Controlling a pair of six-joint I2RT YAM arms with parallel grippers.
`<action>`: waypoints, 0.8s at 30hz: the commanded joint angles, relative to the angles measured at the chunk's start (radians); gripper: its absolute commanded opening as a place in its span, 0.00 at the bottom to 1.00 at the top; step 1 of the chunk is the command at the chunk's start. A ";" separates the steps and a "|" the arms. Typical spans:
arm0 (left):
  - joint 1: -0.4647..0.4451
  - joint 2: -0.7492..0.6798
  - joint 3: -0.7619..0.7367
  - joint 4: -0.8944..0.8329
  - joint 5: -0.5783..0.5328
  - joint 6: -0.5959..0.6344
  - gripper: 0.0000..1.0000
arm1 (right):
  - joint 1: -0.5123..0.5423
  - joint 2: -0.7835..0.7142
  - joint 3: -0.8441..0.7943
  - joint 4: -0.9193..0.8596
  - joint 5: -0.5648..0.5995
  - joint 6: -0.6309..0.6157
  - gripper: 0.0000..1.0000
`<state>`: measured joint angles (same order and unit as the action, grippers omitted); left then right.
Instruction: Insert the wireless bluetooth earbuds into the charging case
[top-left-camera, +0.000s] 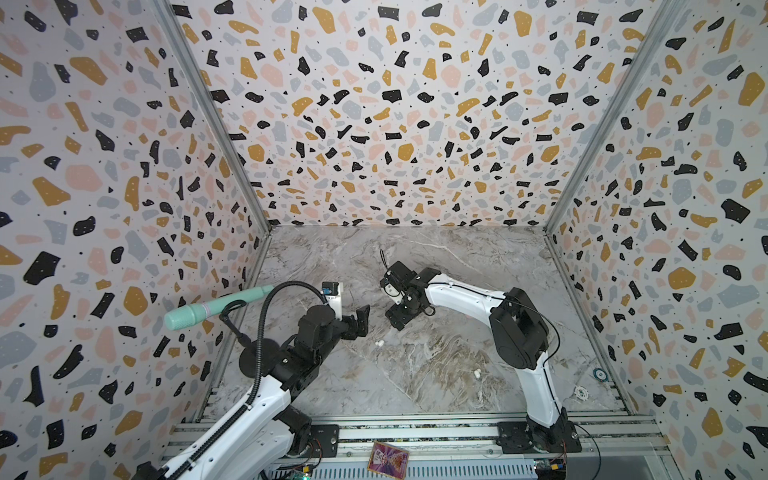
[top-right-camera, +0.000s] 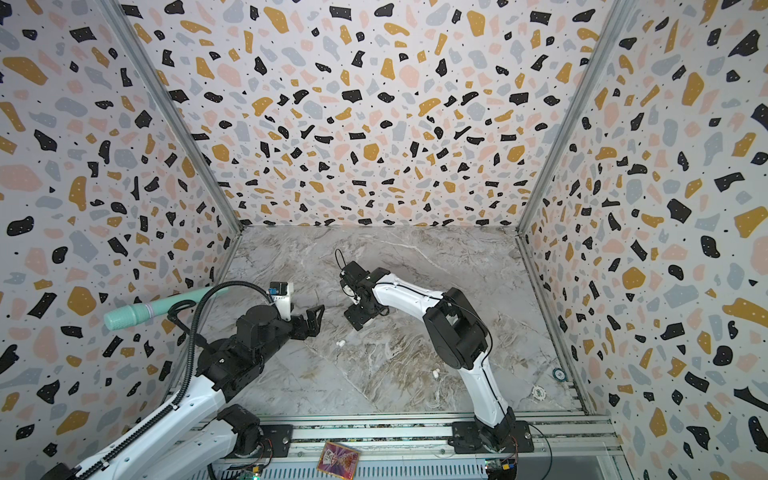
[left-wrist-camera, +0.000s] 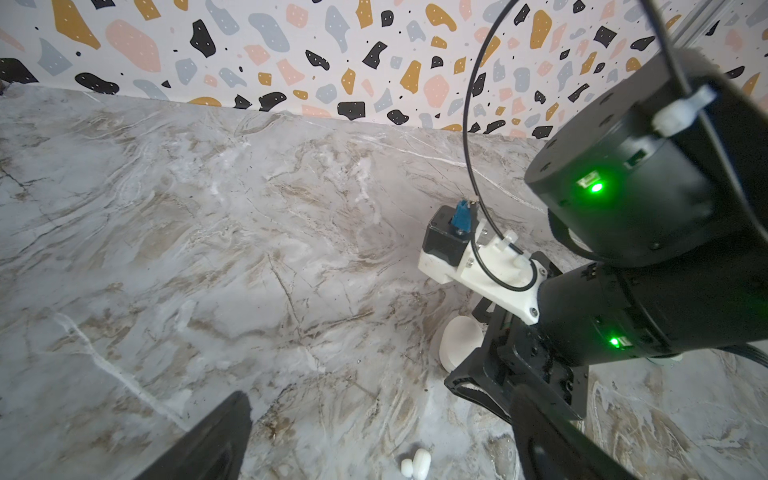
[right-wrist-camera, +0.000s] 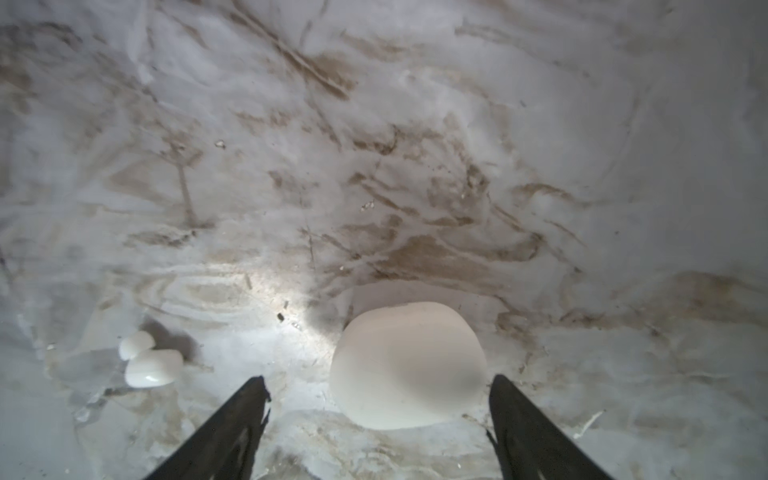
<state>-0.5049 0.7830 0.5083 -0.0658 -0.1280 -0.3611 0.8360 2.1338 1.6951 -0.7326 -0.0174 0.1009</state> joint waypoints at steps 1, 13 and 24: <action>0.006 -0.001 0.004 0.037 0.011 -0.009 0.98 | 0.000 0.001 0.053 -0.038 0.025 -0.020 0.84; 0.006 0.000 0.004 0.037 0.009 -0.007 0.98 | 0.000 0.032 0.075 -0.026 0.046 -0.012 0.78; 0.006 -0.002 0.004 0.036 0.008 -0.007 0.98 | -0.002 0.044 0.084 -0.034 0.048 -0.004 0.74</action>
<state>-0.5049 0.7830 0.5083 -0.0658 -0.1280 -0.3614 0.8360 2.1807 1.7439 -0.7395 0.0166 0.0952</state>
